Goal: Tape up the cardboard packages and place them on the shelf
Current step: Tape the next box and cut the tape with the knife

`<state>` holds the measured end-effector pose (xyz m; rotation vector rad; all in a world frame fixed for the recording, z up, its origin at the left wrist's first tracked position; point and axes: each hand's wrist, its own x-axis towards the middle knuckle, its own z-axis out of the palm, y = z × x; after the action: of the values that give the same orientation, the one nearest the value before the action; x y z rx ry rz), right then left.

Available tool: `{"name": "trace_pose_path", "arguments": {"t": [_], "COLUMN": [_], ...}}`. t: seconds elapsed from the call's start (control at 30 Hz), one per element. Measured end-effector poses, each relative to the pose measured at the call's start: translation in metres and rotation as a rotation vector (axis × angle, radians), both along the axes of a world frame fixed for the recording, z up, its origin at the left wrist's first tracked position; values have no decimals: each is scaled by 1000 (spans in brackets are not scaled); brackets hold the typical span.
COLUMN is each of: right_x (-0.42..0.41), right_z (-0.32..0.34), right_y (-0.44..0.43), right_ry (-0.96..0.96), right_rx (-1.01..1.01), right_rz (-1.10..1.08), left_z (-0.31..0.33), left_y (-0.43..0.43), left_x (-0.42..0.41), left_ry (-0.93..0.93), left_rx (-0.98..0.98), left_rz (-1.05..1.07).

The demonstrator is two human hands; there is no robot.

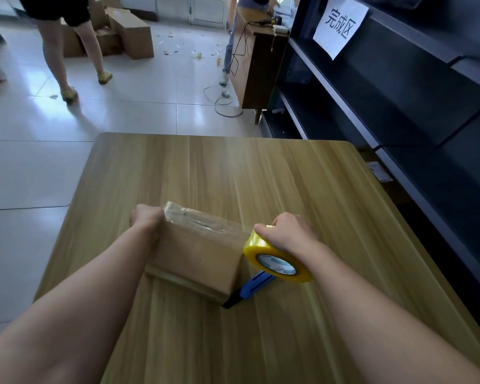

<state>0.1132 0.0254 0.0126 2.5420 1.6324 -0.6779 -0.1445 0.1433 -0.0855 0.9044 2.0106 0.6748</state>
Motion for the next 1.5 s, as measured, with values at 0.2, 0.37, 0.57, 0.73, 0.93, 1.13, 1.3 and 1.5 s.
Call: {"name": "trace_pose_path", "arguments": {"t": [0.2, 0.37, 0.57, 0.73, 0.93, 1.13, 1.3, 1.5], "right_x": [-1, 3, 0, 1, 3, 5, 2, 3], "right_z": [-6, -12, -11, -13, -13, -17, -27, -33], "right_y": [1, -2, 1, -1, -4, -3, -5, -2], "right_ry": [-43, -45, -41, -43, -24, 0, -18, -21], "right_rx": [-45, -64, -59, -51, -41, -74, -119, -151], "right_rz": [6, 10, 13, 18, 14, -6, 27, 37], "left_z": [-3, -1, 22, 7, 9, 14, 18, 23], "left_y": [-4, -20, -25, -38, -29, -31, -35, -38], "left_x": [-4, -1, 23, 32, 31, 35, 37, 39], "left_ry": [-139, 92, 418, 501, 502, 527, 567, 583], "left_rx": [-86, 1, 479, 231, -16, -88, -109, -114], "left_rz": [23, -27, -286, -512, -551, -583, -622, -630]}}
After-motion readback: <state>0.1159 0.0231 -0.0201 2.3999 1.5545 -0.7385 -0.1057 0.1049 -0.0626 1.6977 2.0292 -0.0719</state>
